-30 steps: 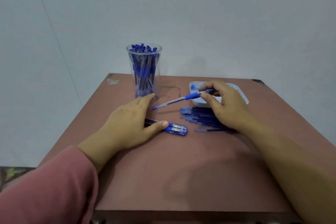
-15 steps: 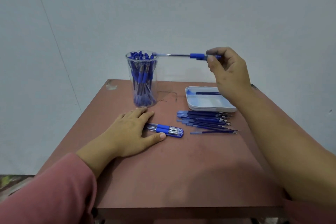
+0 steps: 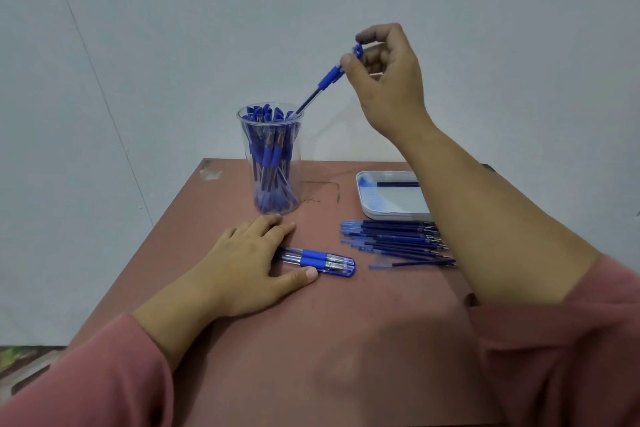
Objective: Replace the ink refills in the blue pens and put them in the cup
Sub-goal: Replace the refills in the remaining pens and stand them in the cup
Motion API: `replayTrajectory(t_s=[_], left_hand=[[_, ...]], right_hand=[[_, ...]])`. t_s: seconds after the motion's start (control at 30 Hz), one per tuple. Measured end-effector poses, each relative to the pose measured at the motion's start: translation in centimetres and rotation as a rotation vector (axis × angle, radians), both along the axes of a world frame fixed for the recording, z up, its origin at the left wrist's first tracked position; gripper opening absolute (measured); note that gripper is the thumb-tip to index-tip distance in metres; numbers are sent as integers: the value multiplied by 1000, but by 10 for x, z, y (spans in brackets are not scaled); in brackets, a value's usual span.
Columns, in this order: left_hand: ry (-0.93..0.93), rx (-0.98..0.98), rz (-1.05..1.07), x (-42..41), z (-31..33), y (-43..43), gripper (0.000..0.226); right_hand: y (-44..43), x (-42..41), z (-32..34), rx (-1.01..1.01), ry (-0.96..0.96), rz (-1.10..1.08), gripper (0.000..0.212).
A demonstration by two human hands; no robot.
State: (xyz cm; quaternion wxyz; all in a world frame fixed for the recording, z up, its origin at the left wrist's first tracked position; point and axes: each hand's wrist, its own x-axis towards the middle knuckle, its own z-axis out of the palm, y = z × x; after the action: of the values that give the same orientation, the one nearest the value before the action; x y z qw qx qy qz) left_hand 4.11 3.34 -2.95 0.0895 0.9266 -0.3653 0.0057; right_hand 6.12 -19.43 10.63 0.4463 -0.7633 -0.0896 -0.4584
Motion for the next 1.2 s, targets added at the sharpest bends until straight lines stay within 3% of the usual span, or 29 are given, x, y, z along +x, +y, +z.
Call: replayTrajectory(t_s=[0.37, 0.47, 0.57, 0.7, 1.0, 1.2], left_hand=[[23, 11, -9, 0, 3, 0, 112], [29, 17, -5, 0, 3, 0, 110], [33, 13, -1, -1, 3, -1, 107], [37, 18, 0, -1, 3, 0, 106], [31, 18, 1, -1, 2, -1, 106], [20, -1, 11, -3, 2, -3, 106]], right_hand=[[27, 31, -12, -132, 123, 79, 24], [31, 33, -15, -272, 227, 68, 12], [31, 30, -25, -402, 304, 44, 16], [27, 21, -33, -378, 308, 64, 24], [-5, -44, -59, -508, 317, 36, 30], [-21, -100, -96, -656, 529, 110, 28]])
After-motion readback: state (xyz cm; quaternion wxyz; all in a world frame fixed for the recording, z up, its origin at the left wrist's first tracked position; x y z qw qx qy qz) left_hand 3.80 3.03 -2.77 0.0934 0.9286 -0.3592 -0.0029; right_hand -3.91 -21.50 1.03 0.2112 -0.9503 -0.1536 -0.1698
